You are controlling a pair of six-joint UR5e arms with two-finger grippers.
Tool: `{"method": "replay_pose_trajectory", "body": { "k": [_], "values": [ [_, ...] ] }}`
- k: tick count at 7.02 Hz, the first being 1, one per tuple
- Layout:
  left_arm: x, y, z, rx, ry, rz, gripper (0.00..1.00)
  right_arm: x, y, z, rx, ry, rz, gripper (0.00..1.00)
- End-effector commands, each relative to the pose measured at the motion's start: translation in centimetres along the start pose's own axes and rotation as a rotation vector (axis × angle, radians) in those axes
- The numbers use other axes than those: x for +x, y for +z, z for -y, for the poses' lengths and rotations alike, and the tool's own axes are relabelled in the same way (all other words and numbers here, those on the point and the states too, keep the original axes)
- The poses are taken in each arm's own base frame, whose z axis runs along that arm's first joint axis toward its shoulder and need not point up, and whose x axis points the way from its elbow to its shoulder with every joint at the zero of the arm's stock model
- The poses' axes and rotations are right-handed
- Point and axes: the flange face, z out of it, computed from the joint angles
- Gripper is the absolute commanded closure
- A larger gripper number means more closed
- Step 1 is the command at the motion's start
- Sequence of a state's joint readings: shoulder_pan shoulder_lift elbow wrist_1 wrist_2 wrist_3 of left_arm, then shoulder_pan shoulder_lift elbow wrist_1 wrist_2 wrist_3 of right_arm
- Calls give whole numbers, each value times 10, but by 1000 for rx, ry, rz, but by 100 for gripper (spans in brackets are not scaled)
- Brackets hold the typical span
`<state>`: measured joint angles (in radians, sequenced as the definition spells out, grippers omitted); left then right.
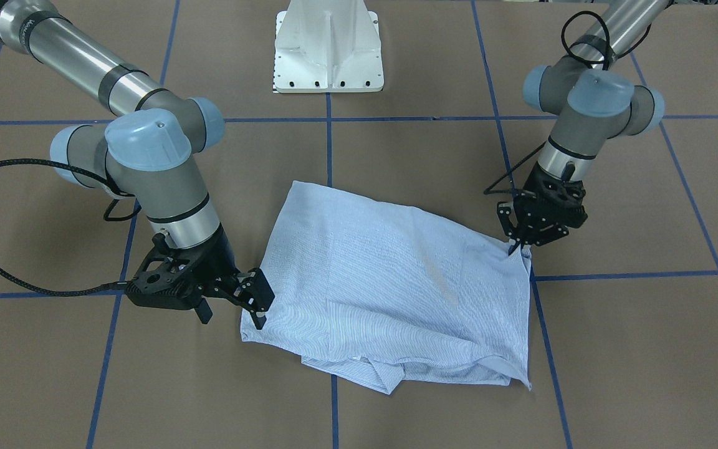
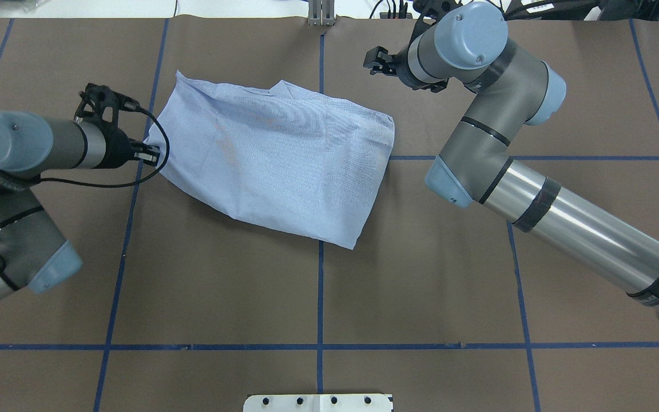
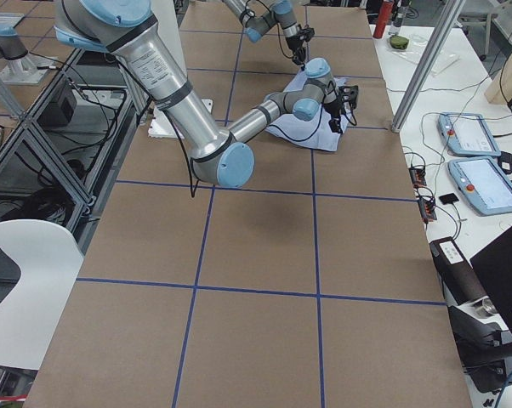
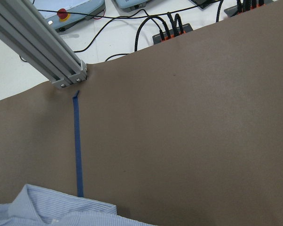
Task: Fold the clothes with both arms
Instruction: 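Drag the shirt edge away from the robot with the left gripper while the right descends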
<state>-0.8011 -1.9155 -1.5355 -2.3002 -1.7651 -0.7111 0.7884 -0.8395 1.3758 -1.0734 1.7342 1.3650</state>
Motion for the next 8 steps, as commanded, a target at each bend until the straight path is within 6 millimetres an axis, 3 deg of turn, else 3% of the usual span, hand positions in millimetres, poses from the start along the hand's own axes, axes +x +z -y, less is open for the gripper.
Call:
{"method": "replay_pose_trajectory", "body": {
  "k": [1,3,4,5,6,7,8],
  "values": [
    [-14,42,96,29,5,72,100,-12,-5,-17,-12,20,22,0],
    [-14,91,174,79,-6,208,100,-28,-15,-39,-15,28,54,0],
    [-34,95,199,86,27,235,100,-33,-15,-46,-16,23,59,0],
    [-49,77,215,105,61,194,68,-35,-15,-51,-16,21,61,0],
    [-50,66,215,105,71,82,1,-37,-12,-56,-10,18,55,0],
    [-53,46,211,107,72,28,0,-37,-7,-57,-14,53,-17,0],
    [-80,22,191,67,65,-56,0,-43,-2,-68,-30,116,-92,0]
  ]
}}
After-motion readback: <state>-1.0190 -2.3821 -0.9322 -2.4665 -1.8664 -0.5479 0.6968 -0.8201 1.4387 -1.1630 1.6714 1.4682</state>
